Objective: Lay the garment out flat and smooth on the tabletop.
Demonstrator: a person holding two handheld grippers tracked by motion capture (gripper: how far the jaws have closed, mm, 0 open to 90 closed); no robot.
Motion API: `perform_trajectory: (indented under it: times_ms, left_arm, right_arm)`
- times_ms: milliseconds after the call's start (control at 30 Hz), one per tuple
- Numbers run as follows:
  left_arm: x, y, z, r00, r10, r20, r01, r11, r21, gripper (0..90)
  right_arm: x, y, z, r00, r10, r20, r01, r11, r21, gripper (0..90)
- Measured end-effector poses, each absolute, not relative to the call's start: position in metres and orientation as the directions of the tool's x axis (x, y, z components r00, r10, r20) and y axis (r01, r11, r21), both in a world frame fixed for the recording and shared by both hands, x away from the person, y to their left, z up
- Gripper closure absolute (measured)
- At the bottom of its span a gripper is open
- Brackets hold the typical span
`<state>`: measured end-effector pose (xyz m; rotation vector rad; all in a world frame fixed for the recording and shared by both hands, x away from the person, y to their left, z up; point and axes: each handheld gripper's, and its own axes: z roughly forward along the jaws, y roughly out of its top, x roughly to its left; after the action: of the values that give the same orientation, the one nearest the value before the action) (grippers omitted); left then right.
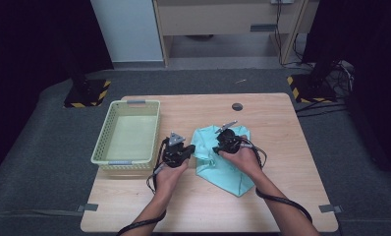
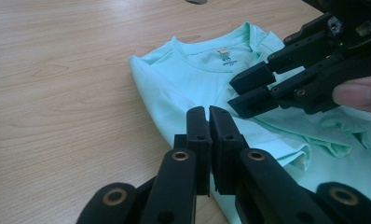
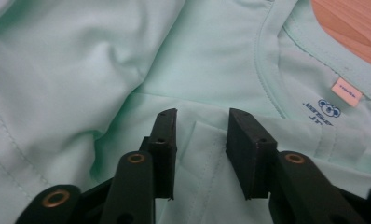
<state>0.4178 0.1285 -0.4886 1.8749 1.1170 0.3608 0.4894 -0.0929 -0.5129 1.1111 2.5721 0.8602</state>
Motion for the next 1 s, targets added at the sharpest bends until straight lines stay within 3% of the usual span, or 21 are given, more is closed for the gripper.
perform_trajectory:
  times_ms: [300,633,1000]
  left_arm:
    - [0.418,0.129,-0.489,0.549,0.816,-0.180,0.551,-0.191,0.812,87.1]
    - [0.418,0.131,-0.490,0.544,0.820,-0.178,0.551,-0.189,0.813,87.2]
    - [0.419,0.130,-0.492,0.541,0.823,-0.172,0.551,-0.192,0.812,87.1]
  right_arm:
    - [0.495,-0.102,-0.513,-0.678,0.733,0.061,0.614,0.518,0.595,85.3]
    - [0.493,-0.122,-0.497,-0.662,0.741,0.113,0.626,0.464,0.626,87.2]
    - [0.490,-0.176,-0.472,-0.619,0.776,0.124,0.633,0.398,0.664,87.3]
